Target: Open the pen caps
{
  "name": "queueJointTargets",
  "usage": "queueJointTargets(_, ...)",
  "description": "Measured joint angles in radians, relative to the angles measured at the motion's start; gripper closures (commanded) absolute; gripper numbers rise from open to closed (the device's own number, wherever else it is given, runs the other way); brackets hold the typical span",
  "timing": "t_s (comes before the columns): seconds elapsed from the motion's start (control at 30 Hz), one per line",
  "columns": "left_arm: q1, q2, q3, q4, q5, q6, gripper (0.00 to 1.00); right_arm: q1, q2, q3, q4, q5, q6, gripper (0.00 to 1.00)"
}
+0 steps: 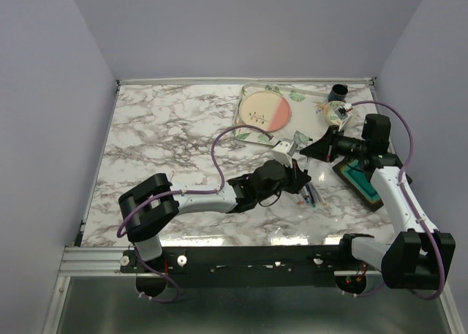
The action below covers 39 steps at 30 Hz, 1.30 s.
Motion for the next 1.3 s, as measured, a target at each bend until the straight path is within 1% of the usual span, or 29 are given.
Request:
queueJointTargets(0.13, 0.0, 0.0, 0.008, 0.001, 0.005, 0.002, 0.73, -0.011, 0.001, -0.001, 0.004, -0.005, -0.006, 0.99)
queueJointTargets(0.17, 0.0, 0.0, 0.008, 0.0, 0.006, 0.004, 0.7, -0.011, 0.001, -0.001, 0.003, -0.007, -0.008, 0.99)
queueJointTargets(0.27, 0.0, 0.0, 0.009, 0.0, 0.008, 0.01, 0.64, -0.011, 0.001, -0.001, 0.003, -0.017, -0.008, 1.0)
queueJointTargets(0.43, 0.0, 0.0, 0.013, 0.0, 0.008, 0.024, 0.62, -0.01, 0.001, -0.001, 0.0, -0.031, -0.007, 0.99)
queueJointTargets(0.6, 0.0, 0.0, 0.029, -0.008, 0.007, 0.036, 0.65, -0.01, 0.001, -0.001, 0.0, -0.034, -0.007, 0.99)
queueJointTargets(0.67, 0.0, -0.001, 0.031, -0.008, 0.006, 0.04, 0.8, -0.01, 0.001, -0.001, 0.0, -0.035, -0.007, 0.99)
queueJointTargets(0.7, 0.0, -0.001, 0.031, -0.009, 0.006, 0.042, 0.91, -0.01, 0.001, -0.001, 0.0, -0.036, -0.007, 0.99)
queueJointTargets(0.73, 0.0, -0.001, 0.031, -0.014, 0.003, 0.048, 1.0, -0.01, 0.001, -0.001, -0.001, -0.039, -0.007, 0.99)
queueJointTargets(0.97, 0.002, -0.003, 0.025, -0.021, 0.009, 0.044, 1.0, -0.01, -0.001, -0.001, -0.007, -0.024, -0.012, 0.99)
queueJointTargets(1.1, 0.005, -0.035, -0.04, 0.034, 0.043, 0.015, 1.0, 0.006, -0.005, 0.011, -0.044, 0.016, 0.011, 0.99)
queueJointTargets(1.13, 0.006, -0.048, -0.063, 0.056, 0.047, 0.008, 1.0, 0.013, -0.001, 0.029, -0.064, 0.024, 0.027, 0.99)
queueJointTargets(1.2, -0.005, -0.101, -0.147, 0.053, 0.082, 0.0, 1.0, 0.007, 0.019, 0.094, -0.053, 0.073, 0.062, 0.99)
queueJointTargets(1.23, -0.017, -0.126, -0.192, 0.046, 0.094, -0.004, 1.0, -0.013, 0.048, 0.169, -0.034, 0.109, 0.089, 1.0)
queueJointTargets(1.3, -0.04, -0.174, -0.292, 0.007, 0.114, -0.011, 1.0, -0.032, 0.082, 0.264, 0.013, 0.143, 0.12, 0.99)
